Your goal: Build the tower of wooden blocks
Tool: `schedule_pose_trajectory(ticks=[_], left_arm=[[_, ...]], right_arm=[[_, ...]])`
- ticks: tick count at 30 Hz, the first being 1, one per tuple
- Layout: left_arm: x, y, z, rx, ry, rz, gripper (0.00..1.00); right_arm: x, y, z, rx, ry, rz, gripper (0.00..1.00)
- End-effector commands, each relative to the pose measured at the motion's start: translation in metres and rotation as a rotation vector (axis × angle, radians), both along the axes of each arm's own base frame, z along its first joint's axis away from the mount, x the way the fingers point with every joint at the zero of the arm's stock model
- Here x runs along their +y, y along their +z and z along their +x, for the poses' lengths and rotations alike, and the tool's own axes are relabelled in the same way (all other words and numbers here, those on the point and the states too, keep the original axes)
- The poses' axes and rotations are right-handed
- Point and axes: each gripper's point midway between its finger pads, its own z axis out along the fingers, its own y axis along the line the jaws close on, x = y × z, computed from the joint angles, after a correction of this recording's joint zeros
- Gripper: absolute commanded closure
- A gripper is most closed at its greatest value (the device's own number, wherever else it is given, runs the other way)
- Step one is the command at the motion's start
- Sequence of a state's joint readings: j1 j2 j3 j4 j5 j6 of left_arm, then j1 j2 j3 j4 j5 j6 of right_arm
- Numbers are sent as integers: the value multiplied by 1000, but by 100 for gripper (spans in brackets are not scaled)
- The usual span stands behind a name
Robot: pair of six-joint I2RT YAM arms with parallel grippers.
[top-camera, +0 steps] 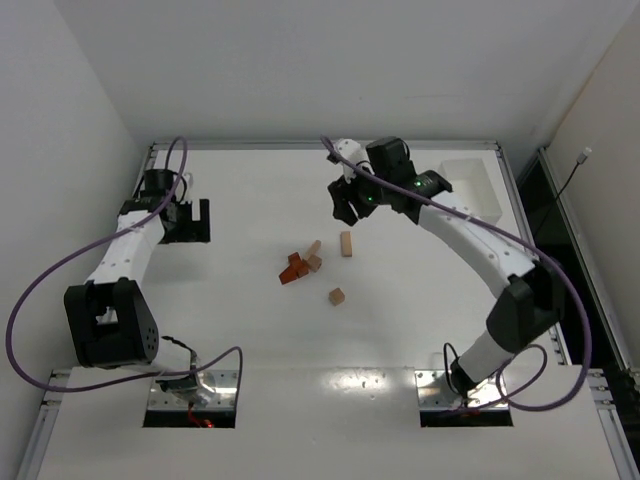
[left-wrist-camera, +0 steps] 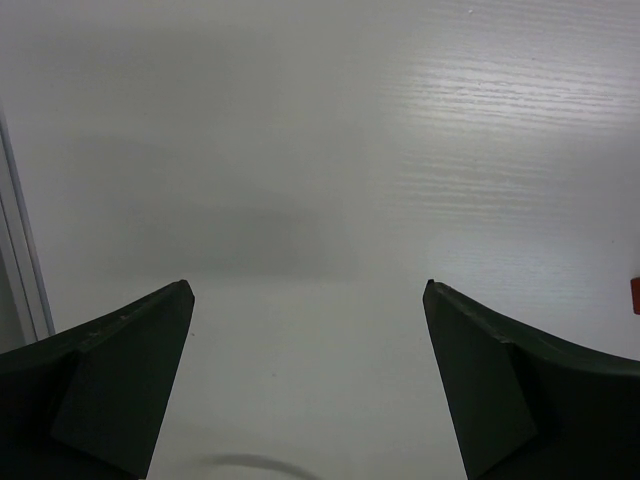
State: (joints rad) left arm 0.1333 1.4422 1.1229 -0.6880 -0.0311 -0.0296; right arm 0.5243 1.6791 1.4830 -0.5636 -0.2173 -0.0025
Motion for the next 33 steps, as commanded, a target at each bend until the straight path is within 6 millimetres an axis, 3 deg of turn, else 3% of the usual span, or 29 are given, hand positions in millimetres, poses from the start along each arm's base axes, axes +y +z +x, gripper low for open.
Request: schedule_pose_trajectory(ticks=[1,6,10,16,19,22,25,26,29,30,32,33], left_arm=[[-16,10,4,-46,-72,-27,0],[-21,19,11,-89,-93,-50,0],[-26,21,15,-108,-108,-55,0],[-47,20,28,-98,-161,-76,0],[-53,25,35,-101,-171,-73,0],[-56,31,41,-117,-183,-87,0],[-80,31,47,-89,-216,-167,4],[-97,31,46,-77,-260,-178,6],[-125,26,42,-45,-280,-183,19],[-147,27,40,-49,-316,-188,20],[-164,29,42,-75,-320,-154,22],[-187,30,37,-81,-371,-165,23]], right_arm=[[13,19,-4,-339,437,-162,42],[12,-14,5,-341,558,-353,38],[21,-17,21,-441,592,-391,23],[43,-33,16,-381,773,-340,27],[45,-29,16,-449,796,-299,31],[51,-37,4,-498,864,-310,37],[45,-44,11,-459,834,-353,38],[42,-42,12,-442,808,-360,38],[14,-51,26,-359,681,-390,39],[-1,-53,26,-348,632,-421,39],[-25,-51,31,-318,516,-421,39],[-41,-48,29,-321,451,-437,39]])
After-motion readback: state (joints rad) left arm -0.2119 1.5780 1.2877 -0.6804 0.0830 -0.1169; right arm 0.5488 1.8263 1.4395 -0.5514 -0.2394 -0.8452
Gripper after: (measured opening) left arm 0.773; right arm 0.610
